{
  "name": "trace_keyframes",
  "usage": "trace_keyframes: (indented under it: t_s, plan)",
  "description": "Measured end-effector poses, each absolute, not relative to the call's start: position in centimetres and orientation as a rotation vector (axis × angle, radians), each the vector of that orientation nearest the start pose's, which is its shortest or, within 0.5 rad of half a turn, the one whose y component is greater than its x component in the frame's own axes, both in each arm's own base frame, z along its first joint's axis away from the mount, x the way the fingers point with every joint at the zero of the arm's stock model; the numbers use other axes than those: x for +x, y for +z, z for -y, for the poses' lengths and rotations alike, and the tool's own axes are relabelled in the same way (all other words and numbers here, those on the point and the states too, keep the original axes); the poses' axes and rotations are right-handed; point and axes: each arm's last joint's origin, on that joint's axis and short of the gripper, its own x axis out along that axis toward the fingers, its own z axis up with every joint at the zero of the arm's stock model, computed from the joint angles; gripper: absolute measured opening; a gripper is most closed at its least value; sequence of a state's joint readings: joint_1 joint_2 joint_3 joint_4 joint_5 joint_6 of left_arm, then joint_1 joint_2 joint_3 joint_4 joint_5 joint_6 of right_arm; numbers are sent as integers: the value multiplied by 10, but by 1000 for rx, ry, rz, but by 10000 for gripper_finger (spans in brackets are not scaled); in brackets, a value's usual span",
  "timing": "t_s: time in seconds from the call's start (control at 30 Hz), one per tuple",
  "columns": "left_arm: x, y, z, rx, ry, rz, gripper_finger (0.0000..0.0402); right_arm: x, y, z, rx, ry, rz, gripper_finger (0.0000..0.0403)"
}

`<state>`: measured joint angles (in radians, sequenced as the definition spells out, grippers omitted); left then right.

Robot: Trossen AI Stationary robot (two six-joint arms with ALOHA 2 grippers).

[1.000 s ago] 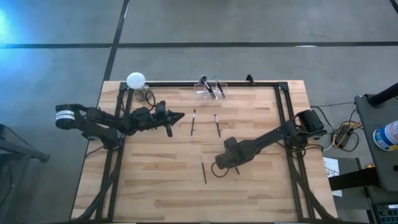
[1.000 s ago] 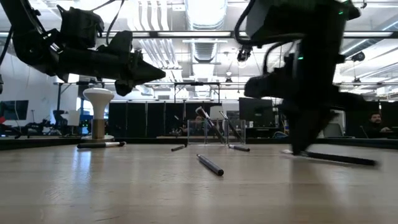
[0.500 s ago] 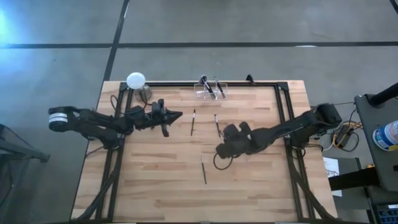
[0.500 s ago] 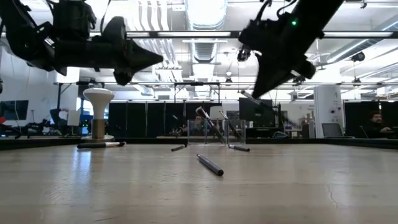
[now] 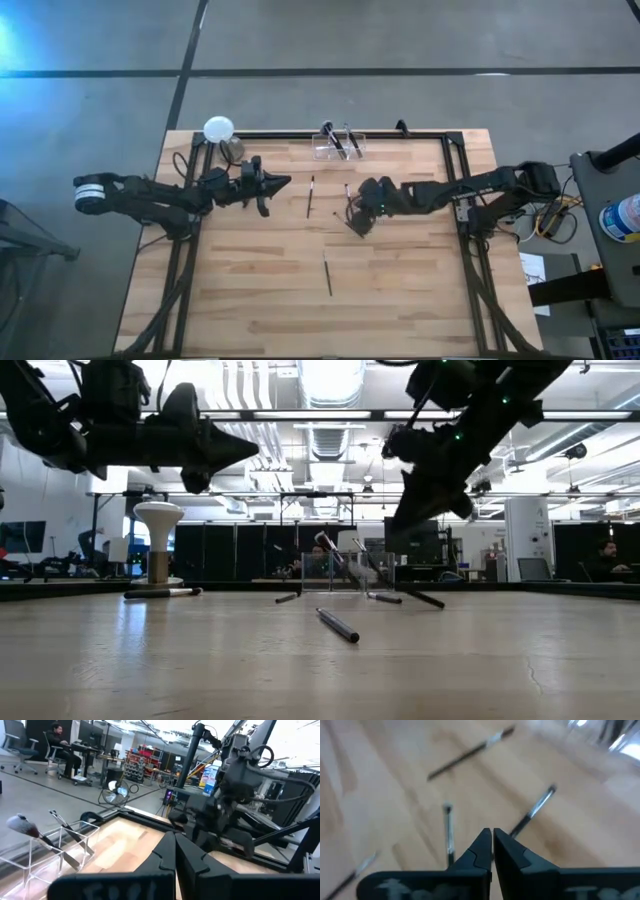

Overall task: Pick & Place Makeup Brushes
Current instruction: Put the black eyeshadow brush into the transparent organizer

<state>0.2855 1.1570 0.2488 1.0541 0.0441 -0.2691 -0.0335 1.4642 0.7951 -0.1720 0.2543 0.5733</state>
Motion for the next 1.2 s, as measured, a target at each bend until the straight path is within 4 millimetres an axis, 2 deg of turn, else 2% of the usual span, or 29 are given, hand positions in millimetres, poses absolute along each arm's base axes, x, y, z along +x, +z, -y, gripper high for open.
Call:
trace_keyframes:
  t_s: [0.17, 0.37, 0.5, 0.73, 1.0, 1.2]
  plan:
    - [200, 203, -58, -237, 223, 175, 0, 285, 182, 19, 541, -442, -883, 56]
    - [200, 201, -58, -239, 224, 156, 0, 283, 176, -3, 591, -419, -992, 115]
    - [200, 200, -58, -236, 224, 147, 0, 286, 167, -14, 625, -439, -1011, 134]
    - [201, 199, -58, -237, 225, 138, 0, 295, 143, -31, 639, -467, -1072, 132]
    - [201, 199, -58, -239, 226, 131, 0, 319, 132, -37, 607, -483, -1114, 126]
    - [201, 198, -58, -269, 228, 121, 0, 328, 123, -39, 542, -534, -1186, 83]
